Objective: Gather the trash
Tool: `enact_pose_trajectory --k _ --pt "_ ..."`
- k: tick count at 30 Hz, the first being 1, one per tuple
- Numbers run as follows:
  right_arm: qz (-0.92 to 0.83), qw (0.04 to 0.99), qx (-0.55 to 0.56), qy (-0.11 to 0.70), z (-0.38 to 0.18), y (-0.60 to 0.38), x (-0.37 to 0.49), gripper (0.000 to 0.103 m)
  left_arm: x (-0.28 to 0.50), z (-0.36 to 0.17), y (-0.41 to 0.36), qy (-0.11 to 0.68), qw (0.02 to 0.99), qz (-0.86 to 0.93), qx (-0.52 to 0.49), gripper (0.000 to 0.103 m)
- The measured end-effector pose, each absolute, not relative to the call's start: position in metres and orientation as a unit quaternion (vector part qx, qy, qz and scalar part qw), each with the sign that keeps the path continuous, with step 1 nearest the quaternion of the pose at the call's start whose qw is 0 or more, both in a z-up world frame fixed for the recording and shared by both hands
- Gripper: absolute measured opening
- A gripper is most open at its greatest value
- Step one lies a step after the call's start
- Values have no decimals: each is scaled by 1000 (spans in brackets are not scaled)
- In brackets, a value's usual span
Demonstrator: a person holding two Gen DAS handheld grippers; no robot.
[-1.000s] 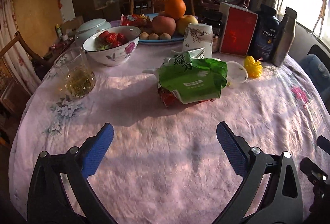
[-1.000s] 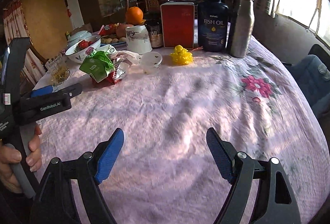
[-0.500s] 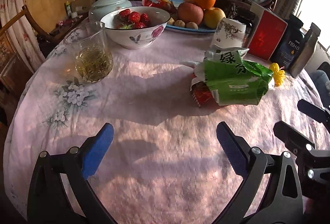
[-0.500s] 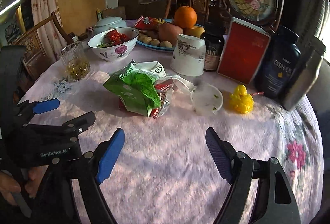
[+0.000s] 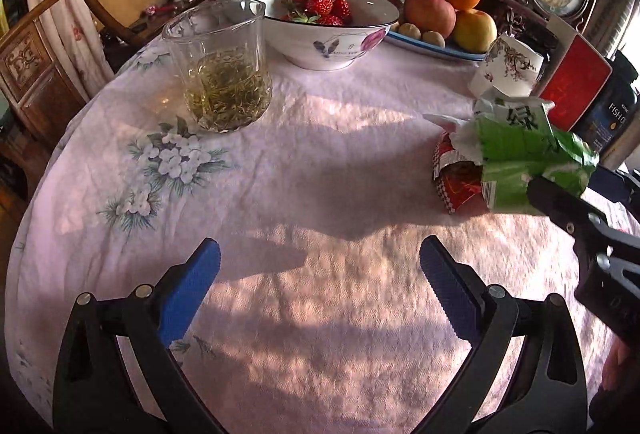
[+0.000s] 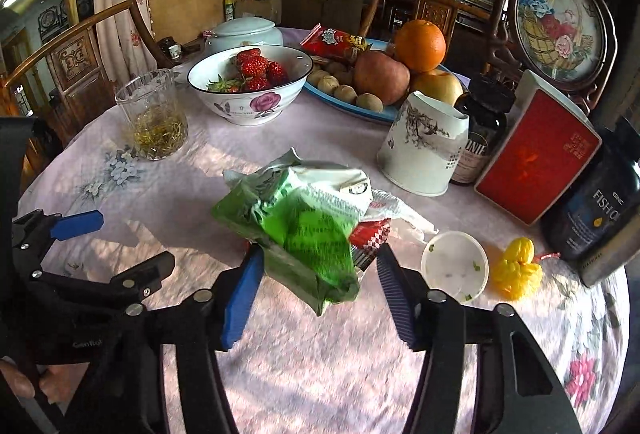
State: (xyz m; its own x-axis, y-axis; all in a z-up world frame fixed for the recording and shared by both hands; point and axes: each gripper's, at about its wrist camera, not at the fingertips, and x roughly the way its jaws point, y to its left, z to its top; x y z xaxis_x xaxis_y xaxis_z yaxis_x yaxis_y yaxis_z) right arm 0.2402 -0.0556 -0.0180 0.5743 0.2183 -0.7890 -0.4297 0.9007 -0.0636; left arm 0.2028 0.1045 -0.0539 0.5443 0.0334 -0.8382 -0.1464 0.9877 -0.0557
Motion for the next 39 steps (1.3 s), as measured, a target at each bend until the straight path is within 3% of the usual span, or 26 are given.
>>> enact_pose_trajectory --k 3,6,14,21,28,34,39 --pt "195 878 -107 423 -18 -58 241 27 202 -54 103 475 876 50 -59 96" --pt "208 884 -74 412 -9 -64 231 21 202 -55 103 476 876 49 -58 96" --pt "180 920 -24 348 33 -116 154 21 199 -51 98 467 882 41 -56 96" --pt "122 919 -15 376 11 -167 97 21 196 -48 86 454 890 30 -37 96" --pt "93 915 -16 392 -3 -184 79 25 192 -46 75 444 896 16 -21 96" --pt "93 904 18 417 -20 -188 86 44 190 -46 64 440 898 3 -6 96" --pt "96 903 59 416 -17 -186 114 45 193 -49 66 446 895 3 -9 96"
